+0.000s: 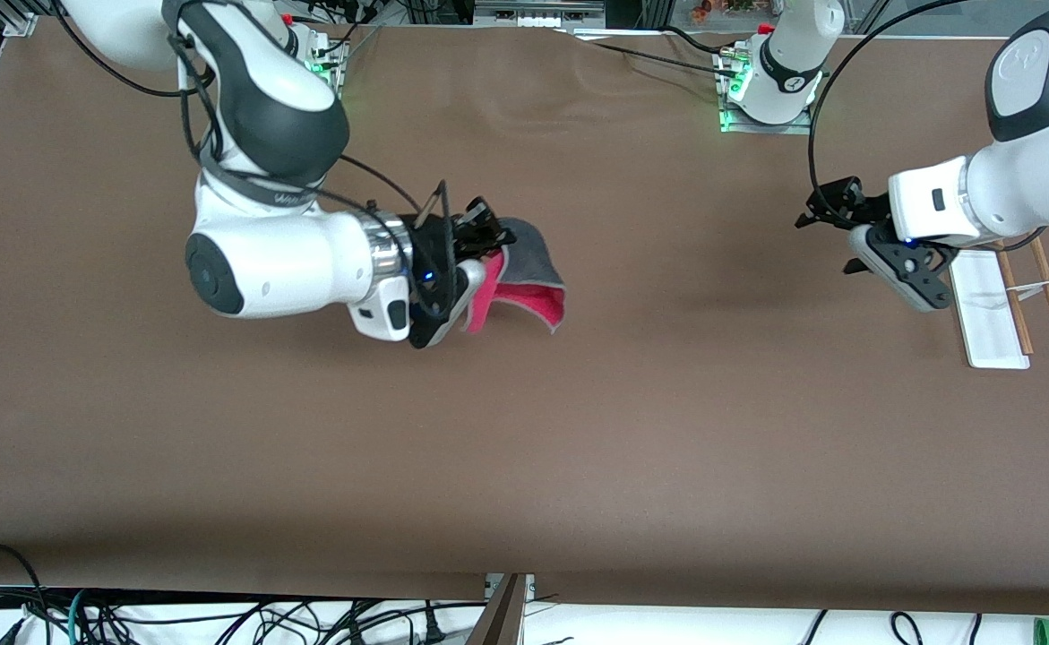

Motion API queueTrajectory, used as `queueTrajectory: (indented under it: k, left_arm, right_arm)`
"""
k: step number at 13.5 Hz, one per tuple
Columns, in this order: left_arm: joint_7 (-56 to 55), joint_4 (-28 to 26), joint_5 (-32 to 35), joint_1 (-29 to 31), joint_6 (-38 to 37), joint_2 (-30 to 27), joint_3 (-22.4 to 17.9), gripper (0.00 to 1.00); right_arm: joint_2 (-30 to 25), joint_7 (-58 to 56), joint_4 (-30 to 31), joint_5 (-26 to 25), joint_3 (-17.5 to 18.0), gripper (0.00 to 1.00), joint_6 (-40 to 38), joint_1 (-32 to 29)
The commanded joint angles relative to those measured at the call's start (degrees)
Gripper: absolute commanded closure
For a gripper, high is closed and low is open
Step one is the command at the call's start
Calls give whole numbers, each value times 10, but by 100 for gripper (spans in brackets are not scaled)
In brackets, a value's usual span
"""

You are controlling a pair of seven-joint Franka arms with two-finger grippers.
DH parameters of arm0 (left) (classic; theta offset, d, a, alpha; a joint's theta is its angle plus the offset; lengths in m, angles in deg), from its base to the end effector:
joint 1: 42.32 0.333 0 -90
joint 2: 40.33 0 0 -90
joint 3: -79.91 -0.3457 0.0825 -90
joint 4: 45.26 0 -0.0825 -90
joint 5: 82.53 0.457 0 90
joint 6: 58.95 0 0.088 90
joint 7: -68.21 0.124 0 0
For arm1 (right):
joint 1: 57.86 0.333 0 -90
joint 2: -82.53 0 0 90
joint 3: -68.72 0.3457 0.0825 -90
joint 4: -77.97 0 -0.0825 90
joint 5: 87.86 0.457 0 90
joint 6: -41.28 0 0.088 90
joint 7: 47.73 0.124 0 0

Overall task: Pass towel and hang on rack
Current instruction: 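Lift the towel with the right gripper while the left gripper approaches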

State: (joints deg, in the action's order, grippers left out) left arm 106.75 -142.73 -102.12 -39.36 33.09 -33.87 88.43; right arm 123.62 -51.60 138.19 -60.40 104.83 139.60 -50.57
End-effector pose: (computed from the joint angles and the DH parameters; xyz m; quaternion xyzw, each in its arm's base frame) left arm 0.6397 -0.0995 0.5060 0.9158 -0.3460 -0.0472 0.1983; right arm 0.6770 0.4712 0.5069 -0.8621 -0.2787 0.0993 0.4115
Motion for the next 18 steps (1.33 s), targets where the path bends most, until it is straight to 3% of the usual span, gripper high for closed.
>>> queueTrajectory:
  k: [1,4,6,9,18]
  left_arm:
    - [153,16,-74,-7,-10,32,8,0]
    - [306,20,-130,-14,-3,68,9,0]
    - [409,22,-239,-15,-5,97,9,0]
    - [550,18,-329,-18,-7,126,22,0]
    - [678,15,-355,-16,-16,138,58,1]
  right_arm:
    - [-6,40,-2,-10,44,100,33,0]
    - [-7,55,-2,-12,73,100,37,0]
    - [-7,56,-2,-10,94,100,44,0]
    - [-7,63,-2,-9,114,100,57,0]
    - [5,60,2,-11,119,100,122,33]
